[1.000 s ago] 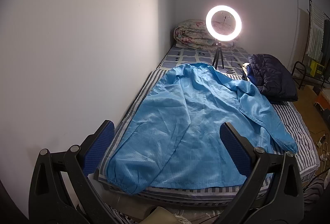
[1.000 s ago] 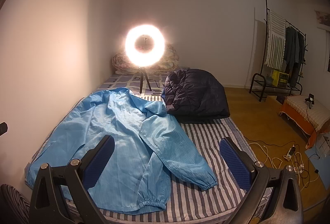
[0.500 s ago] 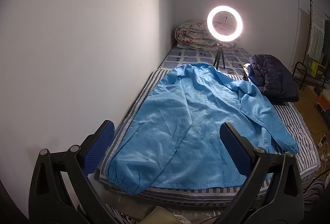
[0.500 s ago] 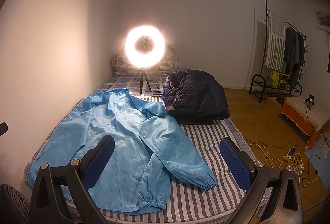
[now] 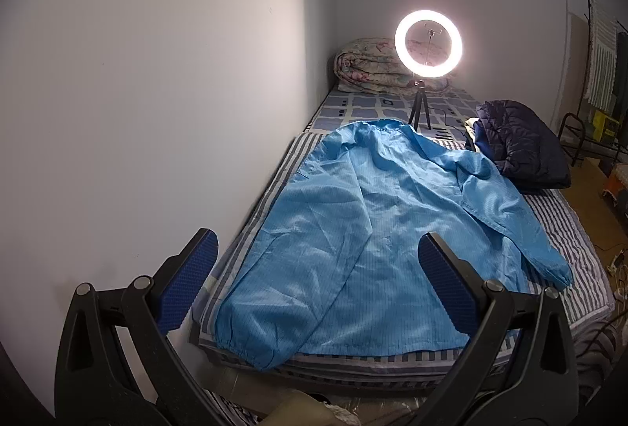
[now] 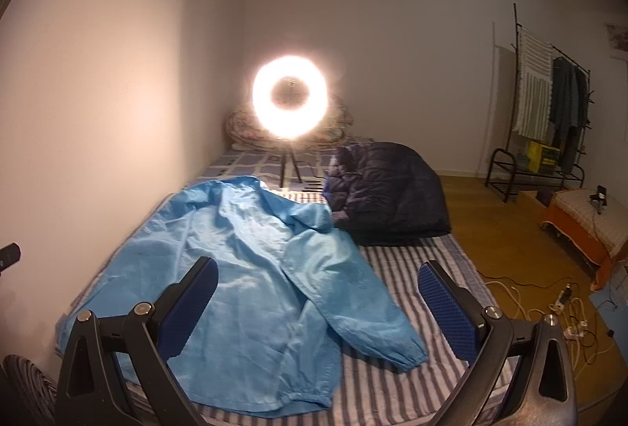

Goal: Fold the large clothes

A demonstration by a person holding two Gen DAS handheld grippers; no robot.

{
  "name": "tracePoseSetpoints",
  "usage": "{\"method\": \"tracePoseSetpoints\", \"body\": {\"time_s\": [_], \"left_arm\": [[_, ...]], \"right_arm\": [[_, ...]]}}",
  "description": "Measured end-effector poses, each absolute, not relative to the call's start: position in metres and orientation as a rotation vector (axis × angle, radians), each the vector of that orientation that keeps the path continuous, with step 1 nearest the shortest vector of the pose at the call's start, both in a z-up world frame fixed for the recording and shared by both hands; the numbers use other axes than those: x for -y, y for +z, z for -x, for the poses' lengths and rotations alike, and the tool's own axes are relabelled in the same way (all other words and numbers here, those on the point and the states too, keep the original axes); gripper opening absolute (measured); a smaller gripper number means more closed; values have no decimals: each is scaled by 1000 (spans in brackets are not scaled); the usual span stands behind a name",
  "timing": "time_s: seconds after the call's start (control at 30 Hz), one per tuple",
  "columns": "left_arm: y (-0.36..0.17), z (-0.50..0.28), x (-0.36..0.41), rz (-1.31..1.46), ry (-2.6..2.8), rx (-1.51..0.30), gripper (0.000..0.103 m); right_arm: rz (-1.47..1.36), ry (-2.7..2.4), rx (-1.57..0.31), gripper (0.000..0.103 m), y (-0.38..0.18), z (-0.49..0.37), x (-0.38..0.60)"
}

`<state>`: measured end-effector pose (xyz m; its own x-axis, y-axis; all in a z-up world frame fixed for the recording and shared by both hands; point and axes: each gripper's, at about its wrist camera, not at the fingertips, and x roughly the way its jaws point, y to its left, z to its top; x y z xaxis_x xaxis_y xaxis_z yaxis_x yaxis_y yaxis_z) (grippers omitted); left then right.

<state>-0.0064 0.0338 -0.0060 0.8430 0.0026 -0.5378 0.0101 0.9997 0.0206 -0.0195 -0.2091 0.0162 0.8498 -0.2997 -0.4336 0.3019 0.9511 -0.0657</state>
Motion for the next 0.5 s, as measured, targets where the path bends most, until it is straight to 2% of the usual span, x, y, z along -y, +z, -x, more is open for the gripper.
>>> {"method": "tracePoseSetpoints", "body": {"time_s": [0.27, 0.5], "left_arm": [[-3, 22, -50, -40, 63, -522, 103], [-27, 20, -78, -19, 93, -584, 103]], "right_arm": [[-9, -208, -419, 103, 14, 7, 189], [-45, -68, -390, 103, 1, -11, 174]]}}
